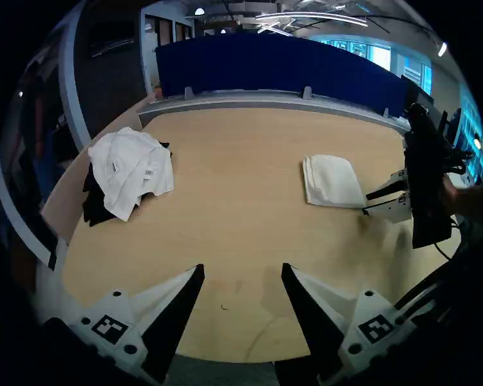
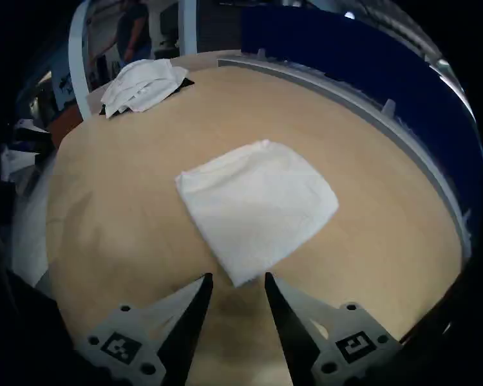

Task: Fold towel

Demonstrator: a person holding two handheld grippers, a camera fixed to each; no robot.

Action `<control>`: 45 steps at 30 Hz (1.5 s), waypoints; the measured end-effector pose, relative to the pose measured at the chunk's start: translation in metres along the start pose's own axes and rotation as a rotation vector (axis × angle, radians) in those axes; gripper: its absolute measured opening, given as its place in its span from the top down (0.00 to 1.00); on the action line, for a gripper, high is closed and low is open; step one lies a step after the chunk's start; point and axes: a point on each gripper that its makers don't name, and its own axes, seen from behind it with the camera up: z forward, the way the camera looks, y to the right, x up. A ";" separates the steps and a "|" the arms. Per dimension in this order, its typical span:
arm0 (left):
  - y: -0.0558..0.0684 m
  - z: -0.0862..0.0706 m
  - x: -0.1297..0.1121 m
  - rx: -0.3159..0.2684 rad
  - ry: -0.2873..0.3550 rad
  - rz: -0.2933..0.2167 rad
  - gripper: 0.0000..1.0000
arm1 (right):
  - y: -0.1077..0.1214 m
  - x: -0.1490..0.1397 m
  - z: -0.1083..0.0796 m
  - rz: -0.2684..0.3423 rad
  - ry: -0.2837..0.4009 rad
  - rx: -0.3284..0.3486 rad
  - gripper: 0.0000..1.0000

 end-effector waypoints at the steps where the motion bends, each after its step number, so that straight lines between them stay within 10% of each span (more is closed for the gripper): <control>1: 0.000 0.000 0.000 0.001 0.000 -0.001 0.11 | 0.000 0.000 0.001 0.003 -0.001 0.000 0.42; 25: 0.002 0.003 -0.005 0.006 -0.003 -0.006 0.11 | 0.002 -0.001 0.010 0.048 -0.002 0.001 0.95; 45: 0.004 -0.001 0.005 -0.003 0.018 -0.011 0.11 | 0.023 0.058 -0.021 -0.030 0.097 -0.042 0.97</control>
